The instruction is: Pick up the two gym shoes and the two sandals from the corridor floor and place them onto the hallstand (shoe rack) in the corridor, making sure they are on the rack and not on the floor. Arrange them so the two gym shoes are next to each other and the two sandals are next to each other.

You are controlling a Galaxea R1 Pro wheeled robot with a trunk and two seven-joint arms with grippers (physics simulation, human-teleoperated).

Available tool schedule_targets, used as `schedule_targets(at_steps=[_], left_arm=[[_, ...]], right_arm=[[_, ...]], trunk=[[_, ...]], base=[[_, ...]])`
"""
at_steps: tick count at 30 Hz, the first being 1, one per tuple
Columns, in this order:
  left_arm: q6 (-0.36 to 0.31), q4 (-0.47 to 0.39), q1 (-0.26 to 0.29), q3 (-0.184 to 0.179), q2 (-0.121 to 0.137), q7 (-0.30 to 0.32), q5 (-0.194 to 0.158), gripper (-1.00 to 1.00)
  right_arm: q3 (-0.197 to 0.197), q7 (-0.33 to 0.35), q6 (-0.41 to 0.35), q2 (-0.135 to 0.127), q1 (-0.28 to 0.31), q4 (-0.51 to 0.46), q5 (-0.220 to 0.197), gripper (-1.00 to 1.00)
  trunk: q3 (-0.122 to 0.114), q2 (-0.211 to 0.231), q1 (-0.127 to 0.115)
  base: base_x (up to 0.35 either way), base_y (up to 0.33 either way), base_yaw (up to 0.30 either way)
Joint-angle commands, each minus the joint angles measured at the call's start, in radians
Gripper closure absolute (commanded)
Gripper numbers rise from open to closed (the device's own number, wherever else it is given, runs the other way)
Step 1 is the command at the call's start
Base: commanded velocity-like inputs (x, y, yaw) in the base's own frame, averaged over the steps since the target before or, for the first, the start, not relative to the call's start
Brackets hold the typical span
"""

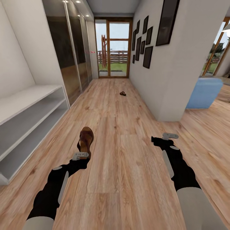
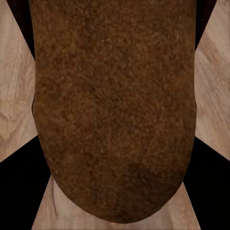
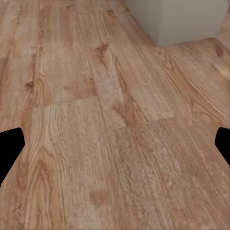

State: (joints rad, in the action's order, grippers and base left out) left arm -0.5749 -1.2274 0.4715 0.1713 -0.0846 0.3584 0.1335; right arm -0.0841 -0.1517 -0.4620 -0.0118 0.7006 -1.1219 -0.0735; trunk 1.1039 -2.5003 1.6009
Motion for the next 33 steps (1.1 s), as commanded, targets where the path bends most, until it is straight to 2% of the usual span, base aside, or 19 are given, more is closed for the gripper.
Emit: schedule_targets(at_steps=[1,10,16,33], left_arm=[[-0.003,-0.001,0.001,0.004,-0.001,0.010,0.009,1.00],[-0.003,-0.001,0.000,0.004,-0.001,0.010,0.005,1.00],[-0.003,-0.001,0.001,0.004,-0.001,0.010,-0.011,1.00],[-0.003,0.005,0.000,0.003,-0.001,0.010,-0.012,1.00]], right_arm=[[0.001,-0.006,-0.004,0.000,0.000,-0.001,-0.008,-1.00],[0.001,-0.008,-0.004,0.000,0.000,-0.001,-0.008,-1.00],[0.001,-0.008,-0.004,0.000,0.000,-0.001,-0.008,-1.00],[0.001,-0.008,-0.004,0.000,0.000,-0.001,-0.008,-1.00]], trunk=[[0.001,0.000,0.000],[0.001,0.000,0.000],[0.001,0.000,0.000],[0.001,0.000,0.000]], base=[[0.347,0.000,0.008],[0.347,0.000,0.115],[0.347,0.000,0.011],[0.347,-0.006,0.000]])
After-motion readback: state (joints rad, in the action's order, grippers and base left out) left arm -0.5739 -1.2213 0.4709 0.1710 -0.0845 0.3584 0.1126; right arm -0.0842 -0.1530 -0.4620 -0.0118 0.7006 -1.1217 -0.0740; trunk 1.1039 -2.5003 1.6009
